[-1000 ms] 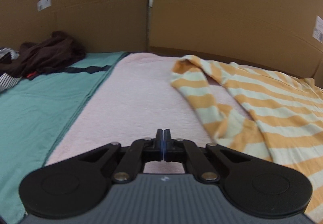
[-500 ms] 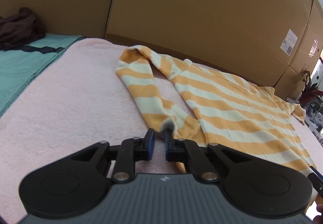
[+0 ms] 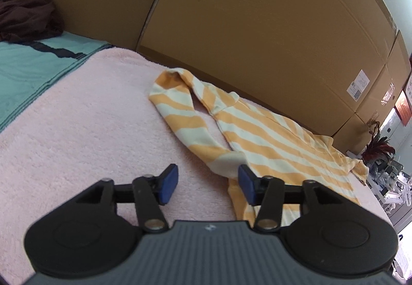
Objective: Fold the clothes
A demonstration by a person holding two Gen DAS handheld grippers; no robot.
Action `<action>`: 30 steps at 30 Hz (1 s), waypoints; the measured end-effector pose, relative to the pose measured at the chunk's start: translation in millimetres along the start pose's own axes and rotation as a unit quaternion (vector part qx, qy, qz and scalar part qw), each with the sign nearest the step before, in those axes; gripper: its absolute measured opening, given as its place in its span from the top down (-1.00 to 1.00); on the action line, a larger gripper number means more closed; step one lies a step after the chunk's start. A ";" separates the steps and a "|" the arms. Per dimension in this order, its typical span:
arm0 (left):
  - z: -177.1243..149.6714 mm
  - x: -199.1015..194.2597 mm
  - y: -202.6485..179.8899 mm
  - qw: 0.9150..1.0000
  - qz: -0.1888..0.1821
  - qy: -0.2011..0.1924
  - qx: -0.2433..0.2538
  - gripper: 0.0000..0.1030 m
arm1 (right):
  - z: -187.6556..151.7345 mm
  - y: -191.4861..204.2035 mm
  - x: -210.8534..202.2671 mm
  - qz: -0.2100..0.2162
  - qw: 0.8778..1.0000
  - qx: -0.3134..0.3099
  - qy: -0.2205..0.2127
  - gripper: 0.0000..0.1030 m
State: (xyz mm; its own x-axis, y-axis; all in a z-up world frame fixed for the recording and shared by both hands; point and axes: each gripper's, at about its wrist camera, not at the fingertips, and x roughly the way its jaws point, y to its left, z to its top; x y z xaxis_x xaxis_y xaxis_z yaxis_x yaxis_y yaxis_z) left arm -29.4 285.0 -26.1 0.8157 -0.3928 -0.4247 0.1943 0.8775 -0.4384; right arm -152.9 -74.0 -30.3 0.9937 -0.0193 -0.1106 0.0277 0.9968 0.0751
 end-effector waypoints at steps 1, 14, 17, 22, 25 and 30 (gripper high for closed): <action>1.3 -2.0 0.3 1.000 0.007 -0.010 0.002 -0.08 | 0.7 -2.1 -0.1 0.003 1.000 0.007 0.000 -0.44; -16.8 19.5 -34.2 0.992 0.047 0.012 0.112 0.63 | -2.0 -3.0 -2.1 -0.017 1.000 0.005 -0.005 -0.07; -10.7 17.4 -31.1 0.993 0.063 -0.004 0.103 0.81 | -1.3 -8.6 -2.3 -0.020 1.000 0.020 -0.005 0.10; 5.4 2.7 -21.9 0.988 0.114 -0.054 0.094 0.86 | -3.0 -8.4 -2.3 -0.022 1.000 0.017 -0.007 0.15; 27.2 -22.0 1.2 0.972 0.193 -0.106 0.081 0.86 | -3.8 -8.0 -2.3 -0.023 1.000 0.015 -0.009 0.15; 63.7 -58.5 54.6 0.922 0.357 -0.149 0.032 0.60 | -4.2 -10.5 -2.4 -0.019 0.999 0.024 -0.011 0.15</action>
